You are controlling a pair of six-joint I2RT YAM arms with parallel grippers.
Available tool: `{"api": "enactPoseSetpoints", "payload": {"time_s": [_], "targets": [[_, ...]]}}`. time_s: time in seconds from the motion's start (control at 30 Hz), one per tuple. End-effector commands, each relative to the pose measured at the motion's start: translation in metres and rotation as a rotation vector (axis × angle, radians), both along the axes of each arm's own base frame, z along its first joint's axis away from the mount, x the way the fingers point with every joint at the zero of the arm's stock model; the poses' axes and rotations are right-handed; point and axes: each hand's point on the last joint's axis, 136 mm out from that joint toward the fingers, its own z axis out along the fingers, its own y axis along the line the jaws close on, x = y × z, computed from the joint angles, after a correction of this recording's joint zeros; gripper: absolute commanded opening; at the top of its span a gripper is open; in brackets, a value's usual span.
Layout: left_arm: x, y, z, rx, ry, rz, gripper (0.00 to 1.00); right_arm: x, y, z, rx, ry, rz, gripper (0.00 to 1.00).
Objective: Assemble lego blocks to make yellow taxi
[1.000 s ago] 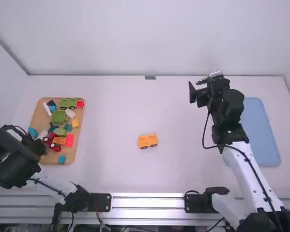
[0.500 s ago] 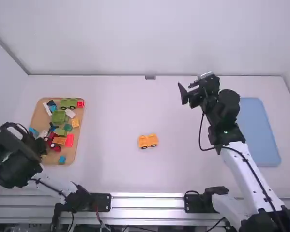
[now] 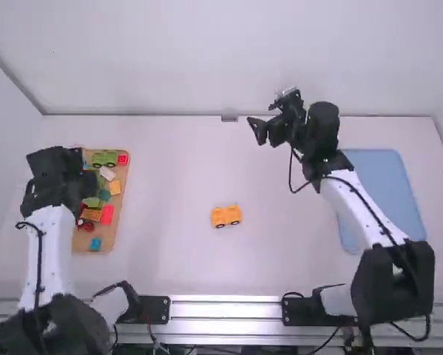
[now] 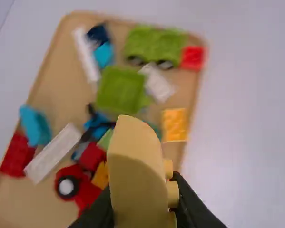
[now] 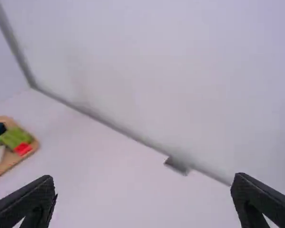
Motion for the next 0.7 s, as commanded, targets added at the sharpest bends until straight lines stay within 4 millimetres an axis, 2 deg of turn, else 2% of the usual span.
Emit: {"api": "enactPoseSetpoints", "payload": {"time_s": [0.0,0.03,0.1,0.13,0.3,0.37,0.43,0.53,0.6,0.67], "targets": [[0.009,-0.040,0.014,-0.016,-0.068,-0.161,0.07,-0.003,0.031,0.011,0.057,0.030,0.173,0.99],[0.011,-0.045,0.016,-0.019,-0.077,-0.179,0.07,-0.004,0.033,0.010,0.060,0.035,0.188,0.99],[0.023,-0.085,0.028,-0.042,-0.139,-0.353,0.04,-0.008,0.051,0.001,0.087,0.075,0.302,0.99],[0.025,-0.093,0.030,-0.046,-0.151,-0.389,0.04,-0.009,0.054,0.000,0.092,0.081,0.322,0.98],[0.046,-0.164,0.034,-0.088,-0.272,-0.691,0.04,-0.021,0.070,-0.009,0.207,0.187,0.464,0.99],[0.051,-0.176,0.032,-0.086,-0.295,-0.731,0.05,-0.022,0.072,-0.011,0.237,0.218,0.482,0.99],[0.060,-0.201,0.026,-0.074,-0.343,-0.803,0.05,-0.022,0.076,-0.016,0.280,0.270,0.508,0.98],[0.066,-0.222,0.022,-0.077,-0.390,-0.852,0.06,-0.021,0.082,-0.024,0.301,0.309,0.517,0.96],[0.073,-0.243,0.020,-0.101,-0.444,-0.883,0.09,-0.024,0.092,-0.032,0.306,0.318,0.534,0.91],[0.078,-0.253,0.019,-0.125,-0.466,-0.888,0.10,-0.026,0.100,-0.037,0.317,0.320,0.543,0.90]]}}
